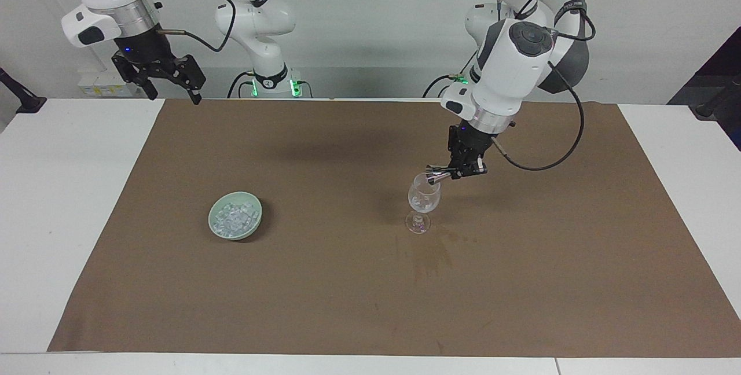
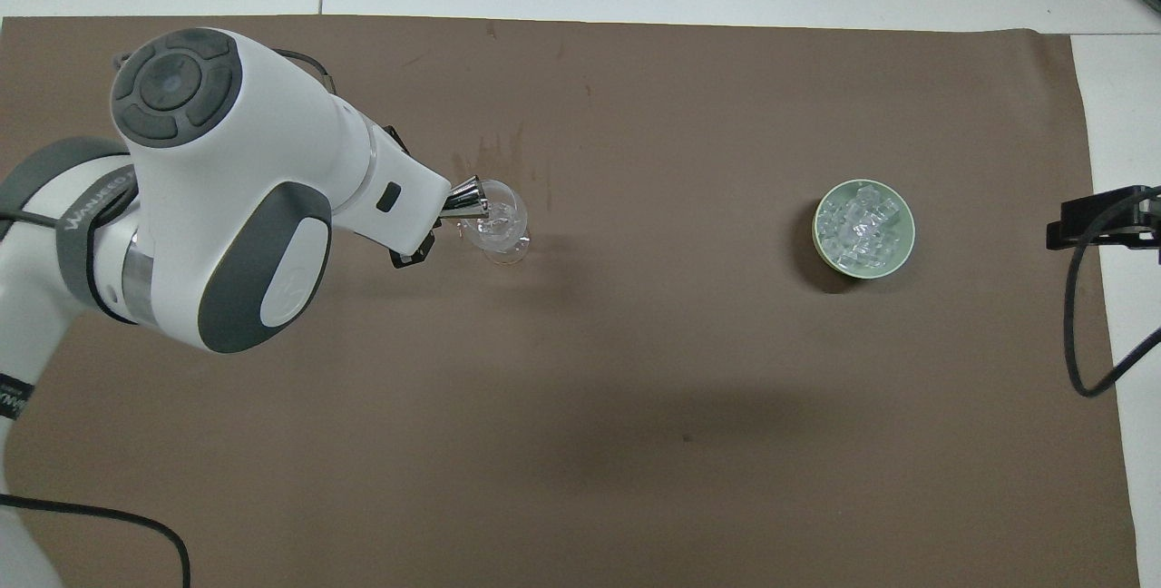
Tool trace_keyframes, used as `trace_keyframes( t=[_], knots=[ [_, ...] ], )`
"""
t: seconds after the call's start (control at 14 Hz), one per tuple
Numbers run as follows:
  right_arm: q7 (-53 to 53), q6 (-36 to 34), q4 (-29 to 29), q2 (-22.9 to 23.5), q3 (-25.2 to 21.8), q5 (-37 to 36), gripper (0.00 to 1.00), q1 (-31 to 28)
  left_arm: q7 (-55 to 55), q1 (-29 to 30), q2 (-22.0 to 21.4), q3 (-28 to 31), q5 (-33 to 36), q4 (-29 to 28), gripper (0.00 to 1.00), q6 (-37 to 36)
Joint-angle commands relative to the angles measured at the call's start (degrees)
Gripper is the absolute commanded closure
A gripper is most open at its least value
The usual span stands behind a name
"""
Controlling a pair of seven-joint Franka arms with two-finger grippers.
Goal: Pour wine and add ice with both arms
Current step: 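Tilt the metal cup with the left gripper to pour into the glass, then turn the cup upright and carry it back with the left gripper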
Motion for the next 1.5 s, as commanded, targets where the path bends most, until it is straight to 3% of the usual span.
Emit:
trace_keyframes(
  t=[0.0, 0.79, 1.21, 1.43],
  knots=[
    [-0.16, 0.55, -0.67, -0.69, 0.30, 1.34, 0.00, -0.65, -3.13, -1.29, 0.76, 0.91, 2.65, 1.97, 1.00, -1.68],
    [-0.16, 0.55, -0.67, -0.69, 0.30, 1.25, 0.00, -0.65, -4.37, -1.38, 0.67, 1.00, 3.10, 2.15, 1.00, -1.77],
    [-0.16, 0.55, -0.67, -0.69, 0.30, 1.25, 0.00, -0.65, -3.67, 2.39, -0.56, 0.74, 2.31, 1.53, 1.00, -1.60],
    [-0.16, 0.55, -0.67, -0.69, 0.30, 1.25, 0.00, -0.65, 4.55, 8.18, -0.47, 0.74, -7.23, 1.01, 1.00, -2.12]
  ],
)
